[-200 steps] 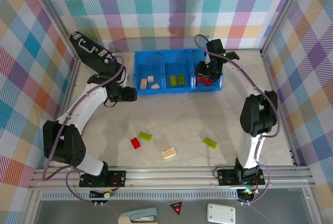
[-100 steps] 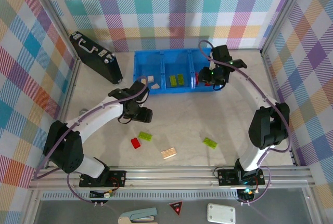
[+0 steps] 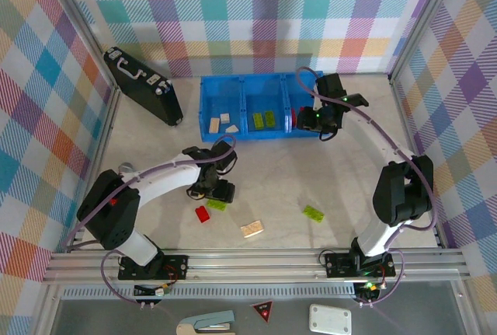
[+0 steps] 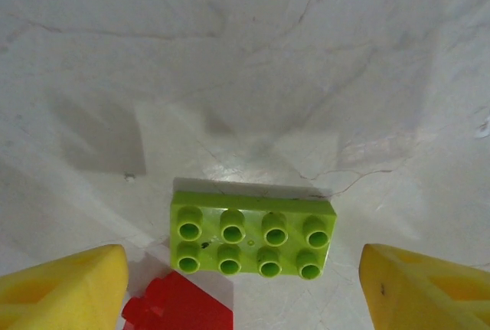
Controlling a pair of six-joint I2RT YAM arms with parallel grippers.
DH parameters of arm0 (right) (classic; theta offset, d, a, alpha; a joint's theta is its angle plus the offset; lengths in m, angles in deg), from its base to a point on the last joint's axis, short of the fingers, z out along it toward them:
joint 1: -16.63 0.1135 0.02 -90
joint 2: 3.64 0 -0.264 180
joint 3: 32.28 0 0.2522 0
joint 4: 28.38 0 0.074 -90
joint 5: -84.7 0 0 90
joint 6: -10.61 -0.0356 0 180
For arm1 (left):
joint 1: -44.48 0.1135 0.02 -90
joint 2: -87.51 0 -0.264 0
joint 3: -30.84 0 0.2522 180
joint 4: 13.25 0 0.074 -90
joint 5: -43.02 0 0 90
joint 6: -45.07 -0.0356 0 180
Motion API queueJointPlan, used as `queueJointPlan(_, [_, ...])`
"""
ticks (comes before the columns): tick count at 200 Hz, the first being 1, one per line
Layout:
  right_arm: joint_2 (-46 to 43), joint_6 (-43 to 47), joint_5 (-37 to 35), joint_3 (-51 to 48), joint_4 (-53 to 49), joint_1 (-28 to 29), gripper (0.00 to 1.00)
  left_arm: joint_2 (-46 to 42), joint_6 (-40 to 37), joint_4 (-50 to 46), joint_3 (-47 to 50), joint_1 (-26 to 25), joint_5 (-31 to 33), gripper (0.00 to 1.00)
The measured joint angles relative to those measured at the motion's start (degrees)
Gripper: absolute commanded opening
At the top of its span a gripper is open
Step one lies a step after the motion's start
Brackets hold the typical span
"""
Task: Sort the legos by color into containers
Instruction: Pick up the lego from the middle-left of the table.
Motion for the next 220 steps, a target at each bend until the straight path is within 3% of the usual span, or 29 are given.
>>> queueJointPlan(117, [0.0, 1.1, -0.5, 0.0, -0.3, 0.0, 0.44, 2.8, 2.4, 3.8, 3.3, -1.3, -0.2, 0.71])
queueJointPlan(194, [0.0, 1.5, -0.7, 0.0, -1.0, 0.0, 0.45, 3.5, 2.4, 4.3, 3.6, -1.3, -0.2, 0.72])
queueJointPlan(220, [0.0, 1.5, -0.7, 0.0, -1.0, 0.0, 0.44, 3.6, 2.4, 4.3, 3.6, -1.3, -0.1, 0.67])
